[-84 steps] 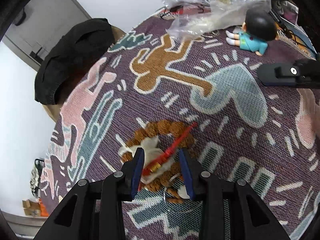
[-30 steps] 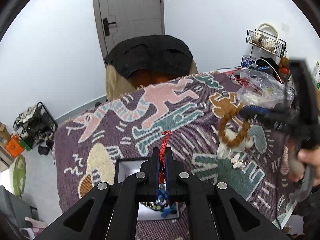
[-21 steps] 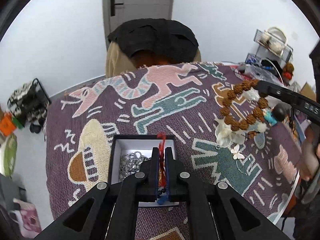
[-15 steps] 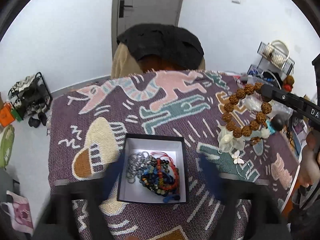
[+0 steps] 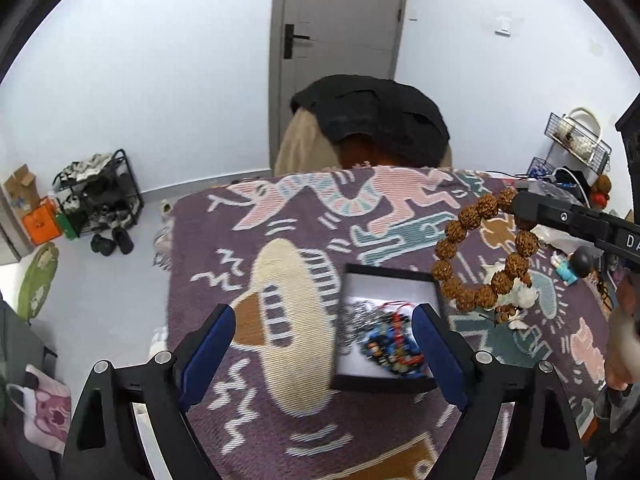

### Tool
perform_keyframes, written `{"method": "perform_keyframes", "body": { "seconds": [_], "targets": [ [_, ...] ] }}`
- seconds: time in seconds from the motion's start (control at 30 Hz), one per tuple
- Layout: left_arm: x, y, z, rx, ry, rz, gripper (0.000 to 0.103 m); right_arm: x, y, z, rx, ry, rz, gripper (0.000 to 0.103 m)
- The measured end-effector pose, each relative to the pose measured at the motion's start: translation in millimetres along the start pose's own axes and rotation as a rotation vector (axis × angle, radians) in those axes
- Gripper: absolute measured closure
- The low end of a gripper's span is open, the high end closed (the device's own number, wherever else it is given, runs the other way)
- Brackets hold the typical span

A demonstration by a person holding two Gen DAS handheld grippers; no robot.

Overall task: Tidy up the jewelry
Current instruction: 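Carry the brown bead bracelet into the black box and open the right gripper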

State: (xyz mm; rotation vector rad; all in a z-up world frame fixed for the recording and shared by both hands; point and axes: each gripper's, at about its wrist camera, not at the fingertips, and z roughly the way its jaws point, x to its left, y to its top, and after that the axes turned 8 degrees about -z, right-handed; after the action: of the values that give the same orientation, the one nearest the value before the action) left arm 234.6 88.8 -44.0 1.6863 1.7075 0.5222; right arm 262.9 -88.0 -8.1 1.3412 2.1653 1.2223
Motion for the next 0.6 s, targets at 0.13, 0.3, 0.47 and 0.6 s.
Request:
{"method": "perform_keyframes", "body": {
  "seconds": [0.13, 0.3, 0.47, 0.6],
  "targets": [
    [18, -3, -3, -0.003, 0.013, -0.023, 0.013, 20, -1, 17, 0.024, 0.057, -0.008, 0.083],
    [28, -6, -8, -0.014, 0.019, -0.038, 0.013, 32, -4, 39, 0.064, 0.091, -0.020, 0.082],
    [24, -7, -10, -0.024, 0.022, -0.025, 0.013, 6, -17, 37, 0.063, 0.043, 0.068, 0.039],
    [15, -5, -8, -0.031, 0.006, -0.024, 0.013, -15, -30, 20, 0.054, 0.028, 0.109, 0.039]
  ]
}}
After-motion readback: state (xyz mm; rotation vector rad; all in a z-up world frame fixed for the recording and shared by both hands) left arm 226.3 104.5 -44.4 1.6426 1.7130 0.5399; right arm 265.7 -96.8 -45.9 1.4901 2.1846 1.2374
